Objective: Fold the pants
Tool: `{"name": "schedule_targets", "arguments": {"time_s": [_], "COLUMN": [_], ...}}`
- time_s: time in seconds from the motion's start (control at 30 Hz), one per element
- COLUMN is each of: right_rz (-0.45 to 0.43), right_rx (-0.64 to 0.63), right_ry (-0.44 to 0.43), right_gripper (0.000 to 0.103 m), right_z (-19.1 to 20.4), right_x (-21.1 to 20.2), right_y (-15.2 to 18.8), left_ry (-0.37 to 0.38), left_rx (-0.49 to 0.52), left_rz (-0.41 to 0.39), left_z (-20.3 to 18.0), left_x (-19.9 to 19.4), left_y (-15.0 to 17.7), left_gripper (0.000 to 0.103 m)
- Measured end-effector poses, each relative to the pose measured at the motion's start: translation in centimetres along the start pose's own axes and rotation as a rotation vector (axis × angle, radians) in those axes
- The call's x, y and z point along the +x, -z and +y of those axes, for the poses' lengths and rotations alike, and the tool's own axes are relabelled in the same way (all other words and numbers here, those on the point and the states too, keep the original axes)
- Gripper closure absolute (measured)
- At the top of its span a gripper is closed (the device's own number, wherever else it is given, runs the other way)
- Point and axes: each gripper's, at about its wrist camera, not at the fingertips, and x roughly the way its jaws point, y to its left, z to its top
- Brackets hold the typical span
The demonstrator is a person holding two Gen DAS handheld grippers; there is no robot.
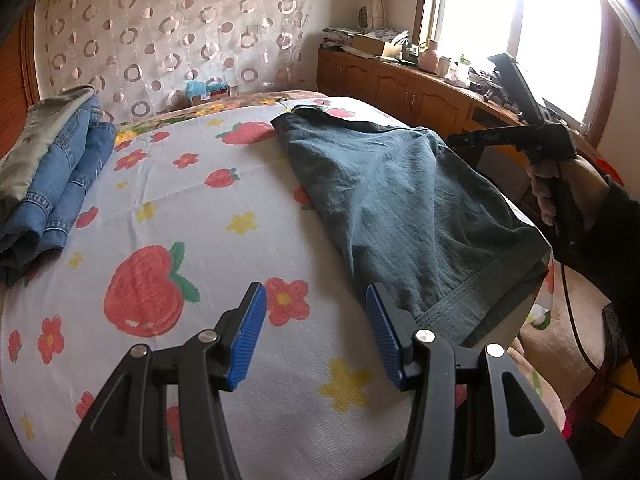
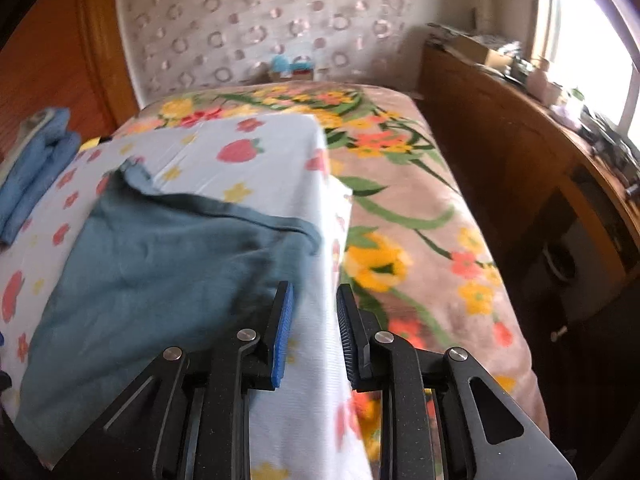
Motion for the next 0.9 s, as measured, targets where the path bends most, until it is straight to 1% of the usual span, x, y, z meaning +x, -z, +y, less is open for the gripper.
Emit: {"name": "schedule_targets", "arguments": {"time_s": [0.1, 0.17, 0.23, 0.37, 0.5, 0.63, 0.67, 0.73, 0.77, 0.9], "right_rz": [-0.004, -0.015, -0.033, -0.055, -0.059, -0.06, -0.059, -0.059, -0.061, -0.063], "right_rx": [-0.01, -0.011, -0.016, -0.055, -0.098, -0.101, -0.097, -0.088, -0.083, -0.062], "right_ry": [-0.005, -0.047, -0.069, -0.13, -0.151, -0.171, -0.175, -0.18, -0.178, -0.181], "right_gripper": [0.082, 0.082, 0.082, 0.082, 0.082, 0.081, 0.081, 0.066, 0.064, 0.062], "right_z": [-0.2, 0.1, 0.7, 2.7, 4.3, 5.0, 5.1, 5.3, 5.4, 5.4], "right_x": [-0.6, -1.3, -2.4, -5.4, -7.6, -9.0, -9.3, -9.7, -9.9, -10.5], "right_y": [0.2, 0.5, 1.1, 3.8, 6.7, 8.9, 9.5, 10.4, 10.8, 11.9], "left_ry": [0.002, 0.003, 0.004, 0.011, 0.018, 0.019, 0.018, 0.018, 0.019, 0.019], "left_rx": [0.001, 0.003, 0.006, 0.01, 0.015, 0.022, 0.023, 0.024, 0.025, 0.032], "left_rz": [0.0, 0.0, -0.002, -0.006, -0.007, -0.009, -0.009, -0.008, -0.007, -0.003], "left_z": [-0.1, -0.1, -0.2, -0.5, -0.8, -1.1, -1.2, -1.2, -1.2, -1.5], "left_x": [0.0, 0.0, -0.1, -0.3, -0.5, -0.7, -0.6, -0.6, -0.6, -0.5], "left_y": [0.0, 0.0, 0.0, -0.1, -0.1, -0.2, -0.2, -0.2, -0.2, -0.2], "left_gripper": [0.052, 0.052, 0.052, 0.052, 0.052, 0.052, 0.052, 0.052, 0.052, 0.052]}}
